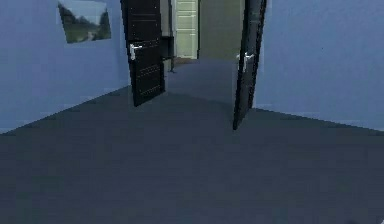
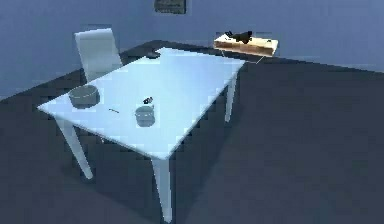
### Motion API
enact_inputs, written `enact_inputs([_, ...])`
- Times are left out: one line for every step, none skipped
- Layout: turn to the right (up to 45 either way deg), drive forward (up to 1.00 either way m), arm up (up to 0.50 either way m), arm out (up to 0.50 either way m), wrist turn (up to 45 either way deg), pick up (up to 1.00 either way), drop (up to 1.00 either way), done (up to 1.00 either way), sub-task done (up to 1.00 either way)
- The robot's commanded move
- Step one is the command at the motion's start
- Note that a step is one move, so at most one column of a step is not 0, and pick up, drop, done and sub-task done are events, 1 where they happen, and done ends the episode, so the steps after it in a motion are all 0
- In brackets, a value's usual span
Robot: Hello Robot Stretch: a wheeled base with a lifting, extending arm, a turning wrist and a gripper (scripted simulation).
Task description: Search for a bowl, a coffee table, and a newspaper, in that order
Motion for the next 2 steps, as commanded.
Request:
enact_inputs([0.0,1.0,0.0,0.0,0.0,0.0,0.0,0.0,0.0])
enact_inputs([0.0,1.0,0.0,0.0,0.0,0.0,0.0,0.0,0.0])
